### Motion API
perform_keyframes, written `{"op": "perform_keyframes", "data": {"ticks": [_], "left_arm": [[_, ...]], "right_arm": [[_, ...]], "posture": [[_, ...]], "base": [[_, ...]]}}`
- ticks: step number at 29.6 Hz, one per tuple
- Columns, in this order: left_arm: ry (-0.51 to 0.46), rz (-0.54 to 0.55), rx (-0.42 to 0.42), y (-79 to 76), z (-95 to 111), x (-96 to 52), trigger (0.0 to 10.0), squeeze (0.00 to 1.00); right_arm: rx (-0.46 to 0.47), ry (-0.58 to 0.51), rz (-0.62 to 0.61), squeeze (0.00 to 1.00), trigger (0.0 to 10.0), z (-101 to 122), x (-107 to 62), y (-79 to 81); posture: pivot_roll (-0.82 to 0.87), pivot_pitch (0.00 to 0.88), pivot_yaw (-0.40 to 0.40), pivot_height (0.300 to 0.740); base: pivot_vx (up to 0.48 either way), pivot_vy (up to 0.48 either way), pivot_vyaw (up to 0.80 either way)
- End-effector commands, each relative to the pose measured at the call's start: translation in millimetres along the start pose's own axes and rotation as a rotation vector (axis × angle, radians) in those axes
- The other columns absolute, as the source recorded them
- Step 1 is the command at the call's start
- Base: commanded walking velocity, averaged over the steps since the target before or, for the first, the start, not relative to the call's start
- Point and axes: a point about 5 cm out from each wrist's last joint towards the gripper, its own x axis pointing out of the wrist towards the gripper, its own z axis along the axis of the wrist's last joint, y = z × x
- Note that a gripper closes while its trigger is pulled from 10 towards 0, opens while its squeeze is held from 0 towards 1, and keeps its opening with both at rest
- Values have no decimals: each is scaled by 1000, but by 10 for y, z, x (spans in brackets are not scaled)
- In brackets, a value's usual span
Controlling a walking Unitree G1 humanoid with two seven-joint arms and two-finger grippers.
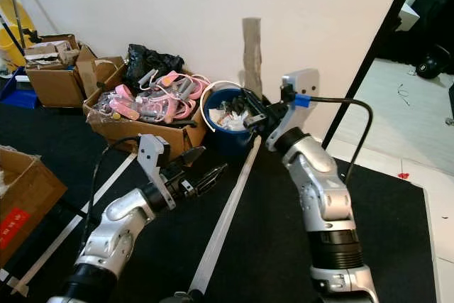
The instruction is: Picking trash to rubbish bin
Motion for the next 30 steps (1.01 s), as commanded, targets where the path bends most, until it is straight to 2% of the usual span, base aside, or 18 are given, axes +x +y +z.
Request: {"op": "perform_keyframes", "data": {"ticks": [1,5,11,16,20,21,23,24,25,27,30], "left_arm": [[-2,-41,0,-49,-10,71,10000,0],[-23,-65,8,-14,90,154,10000,0],[-20,-82,16,15,121,166,10000,0],[-15,-73,21,44,107,127,10000,0],[-39,-19,32,81,144,56,10000,0],[-42,-3,45,104,157,30,10000,0],[-89,61,30,159,205,-34,10000,0],[-89,81,36,176,196,-55,10000,0],[-89,81,36,176,196,-55,10000,0],[-68,115,53,174,114,-114,10000,0],[-82,158,52,151,114,-183,10000,0]], "right_arm": [[1,9,-15,0,10000,12,-42,2],[5,-2,-55,0,10000,35,-118,2],[11,-12,-83,0,10000,15,-136,42],[50,29,-100,0,10000,-148,-124,93],[87,103,-77,0,10000,-354,-98,155],[88,125,-64,0,10000,-411,-82,174],[114,176,-2,0,10000,-522,-41,244],[103,196,14,0,10000,-562,-35,263],[103,196,14,0,10000,-562,-35,263],[100,246,53,0,10000,-696,-53,294],[147,253,81,0,10000,-739,-41,318]], "posture": [[-175,64,-9,740],[-191,57,27,740],[-199,65,46,740],[-171,74,53,740],[-125,60,8,740],[-99,44,-24,740],[-84,55,-37,740],[-56,54,-64,740],[-56,54,-64,740],[-38,46,-77,740],[-2,60,-104,740]], "base": [[0,0,0],[0,0,0],[0,0,0],[0,0,0],[0,0,0],[0,0,0],[0,0,0],[0,0,0],[0,0,0],[0,0,0],[0,0,156]]}}
